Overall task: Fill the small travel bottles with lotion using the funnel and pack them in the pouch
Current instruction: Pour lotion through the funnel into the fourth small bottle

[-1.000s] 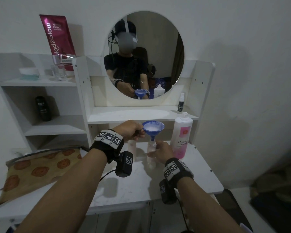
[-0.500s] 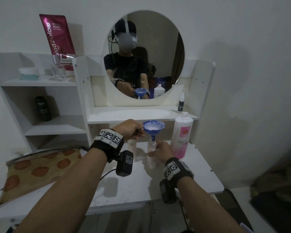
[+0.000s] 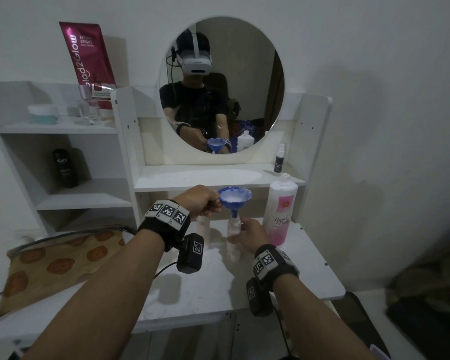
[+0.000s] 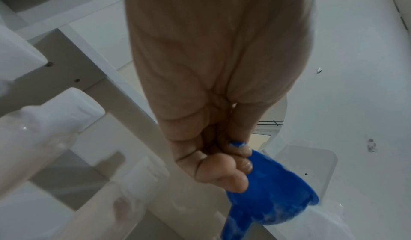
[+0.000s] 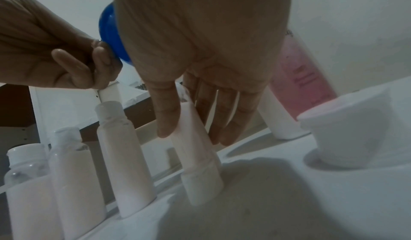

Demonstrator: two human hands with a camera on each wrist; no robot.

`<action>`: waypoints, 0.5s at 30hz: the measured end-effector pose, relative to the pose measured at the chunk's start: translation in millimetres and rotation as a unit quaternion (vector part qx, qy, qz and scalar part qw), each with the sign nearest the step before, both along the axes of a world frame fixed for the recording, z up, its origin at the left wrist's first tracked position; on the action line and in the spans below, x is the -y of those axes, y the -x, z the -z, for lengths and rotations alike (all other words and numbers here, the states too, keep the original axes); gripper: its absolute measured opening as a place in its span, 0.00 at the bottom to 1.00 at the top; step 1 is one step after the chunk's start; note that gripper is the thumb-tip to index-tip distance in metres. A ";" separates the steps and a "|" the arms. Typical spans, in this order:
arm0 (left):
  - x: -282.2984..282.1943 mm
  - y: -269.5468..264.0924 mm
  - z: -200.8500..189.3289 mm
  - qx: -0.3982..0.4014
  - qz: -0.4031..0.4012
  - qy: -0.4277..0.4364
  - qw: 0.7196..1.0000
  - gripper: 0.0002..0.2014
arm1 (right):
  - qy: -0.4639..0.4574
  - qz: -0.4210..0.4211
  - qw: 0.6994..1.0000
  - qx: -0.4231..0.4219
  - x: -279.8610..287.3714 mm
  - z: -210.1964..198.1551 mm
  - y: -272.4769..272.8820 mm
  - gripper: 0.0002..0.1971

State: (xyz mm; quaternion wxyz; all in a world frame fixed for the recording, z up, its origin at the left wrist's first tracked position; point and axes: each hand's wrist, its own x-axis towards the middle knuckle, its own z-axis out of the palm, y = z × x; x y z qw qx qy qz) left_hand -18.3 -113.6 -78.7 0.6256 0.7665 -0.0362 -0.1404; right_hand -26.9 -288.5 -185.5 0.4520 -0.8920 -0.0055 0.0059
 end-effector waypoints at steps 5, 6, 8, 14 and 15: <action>4.0 2.4 2.0 -0.003 0.015 -0.012 1.000 0.11 | 0.010 -0.001 1.000 -0.005 -0.5 0.2 0.0 0.30; 5.3 2.6 2.4 -0.005 0.018 -0.015 1.000 0.11 | 0.012 0.000 1.000 -0.005 -0.6 -0.3 0.2 0.31; 7.2 2.6 3.2 -0.007 0.020 -0.016 1.000 0.11 | 0.019 0.002 1.000 -0.004 0.0 -1.3 0.4 0.31; 6.3 2.6 3.0 -0.003 0.011 0.003 1.000 0.12 | 0.006 0.008 1.000 -0.010 0.8 -1.2 1.1 0.28; 5.4 2.3 2.5 -0.001 0.008 0.005 1.000 0.12 | 0.003 0.009 1.000 -0.014 0.9 -0.9 0.8 0.27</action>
